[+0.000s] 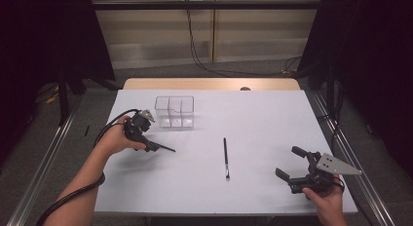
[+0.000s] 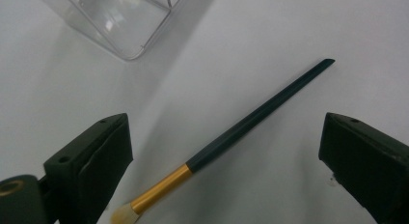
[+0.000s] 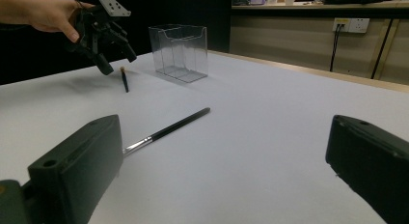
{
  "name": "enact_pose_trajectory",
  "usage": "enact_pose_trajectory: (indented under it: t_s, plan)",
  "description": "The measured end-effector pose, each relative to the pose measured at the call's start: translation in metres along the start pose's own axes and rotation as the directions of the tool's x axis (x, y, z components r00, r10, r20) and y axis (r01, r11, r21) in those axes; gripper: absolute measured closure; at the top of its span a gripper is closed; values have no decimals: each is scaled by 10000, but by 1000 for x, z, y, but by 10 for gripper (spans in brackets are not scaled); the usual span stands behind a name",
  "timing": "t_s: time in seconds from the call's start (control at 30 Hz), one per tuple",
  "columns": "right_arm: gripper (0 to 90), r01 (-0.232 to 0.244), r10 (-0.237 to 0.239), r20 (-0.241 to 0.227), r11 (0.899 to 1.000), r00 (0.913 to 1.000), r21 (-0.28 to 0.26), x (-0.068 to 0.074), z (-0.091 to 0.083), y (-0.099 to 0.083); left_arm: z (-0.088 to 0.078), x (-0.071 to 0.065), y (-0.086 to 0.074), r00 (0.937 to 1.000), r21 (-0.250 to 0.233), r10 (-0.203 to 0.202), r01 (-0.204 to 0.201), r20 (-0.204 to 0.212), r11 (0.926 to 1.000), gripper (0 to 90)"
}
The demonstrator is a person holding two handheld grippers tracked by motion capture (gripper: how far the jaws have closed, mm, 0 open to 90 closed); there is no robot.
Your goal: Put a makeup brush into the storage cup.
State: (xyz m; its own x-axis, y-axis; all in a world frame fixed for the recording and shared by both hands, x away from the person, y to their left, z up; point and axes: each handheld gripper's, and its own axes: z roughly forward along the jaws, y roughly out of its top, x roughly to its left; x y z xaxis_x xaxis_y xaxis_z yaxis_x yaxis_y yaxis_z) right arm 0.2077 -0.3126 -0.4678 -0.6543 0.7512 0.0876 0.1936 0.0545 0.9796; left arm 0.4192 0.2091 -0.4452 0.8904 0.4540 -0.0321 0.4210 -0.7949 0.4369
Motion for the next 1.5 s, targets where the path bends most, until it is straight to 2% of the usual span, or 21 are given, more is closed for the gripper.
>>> enact_pose_trajectory:
  t_s: [0.27,0.43,0.63,0.87,1.0,1.07,1.17,1.23,1.27,1.3,1.33,1.37,1.43,1.5]
  plan:
    - [0,25,-25,-27,10000,10000,19,0,0,0,7,3,1,9991,767,417,-418,38,9962,67]
    - [0,-8,9,-38,10000,10000,37,0,0,-1,10,4,1,9979,920,640,-642,51,9937,96]
    - [0,-8,9,-56,10000,10000,55,0,0,-1,12,7,4,9942,1312,1063,-1074,156,9855,162]
    - [0,-12,12,-49,10000,10000,67,-1,-1,-1,14,10,7,9941,1545,1035,-1075,338,9821,192]
    - [0,-27,28,-36,10000,10000,75,-1,-2,-1,13,10,9,9914,1717,1106,-1210,693,9777,277]
    - [0,-43,43,-28,10000,10000,81,-1,-2,-2,14,8,10,9917,1694,1126,-1218,627,9780,313]
    - [0,-42,42,-29,10000,10000,81,-1,-2,-1,13,8,11,9903,1767,1177,-1291,736,9758,331]
    - [0,-35,36,-33,10000,10000,70,-1,-2,-1,11,8,11,9904,1813,1127,-1257,805,9754,394]
    - [0,-35,35,-40,10000,10000,70,-1,-2,-1,8,8,10,9897,2004,1132,-1289,882,9712,499]
    - [0,-42,42,-38,10000,10000,71,-1,-2,-1,8,8,9,9901,2012,1116,-1266,846,9713,529]
    - [0,-48,48,-39,10000,10000,86,-1,-2,-2,7,8,9,9890,2052,1176,-1338,896,9695,532]
    - [0,-52,52,-43,9999,10000,87,-1,-2,-2,7,8,10,9867,2189,1339,-1512,918,9640,540]
    - [0,-51,52,-42,9999,10000,87,-1,-2,-2,7,7,10,9864,2219,1312,-1504,986,9634,565]
    - [0,-54,54,-41,9999,10000,88,-1,-2,-2,7,6,12,9849,2421,1400,-1611,1020,9568,623]
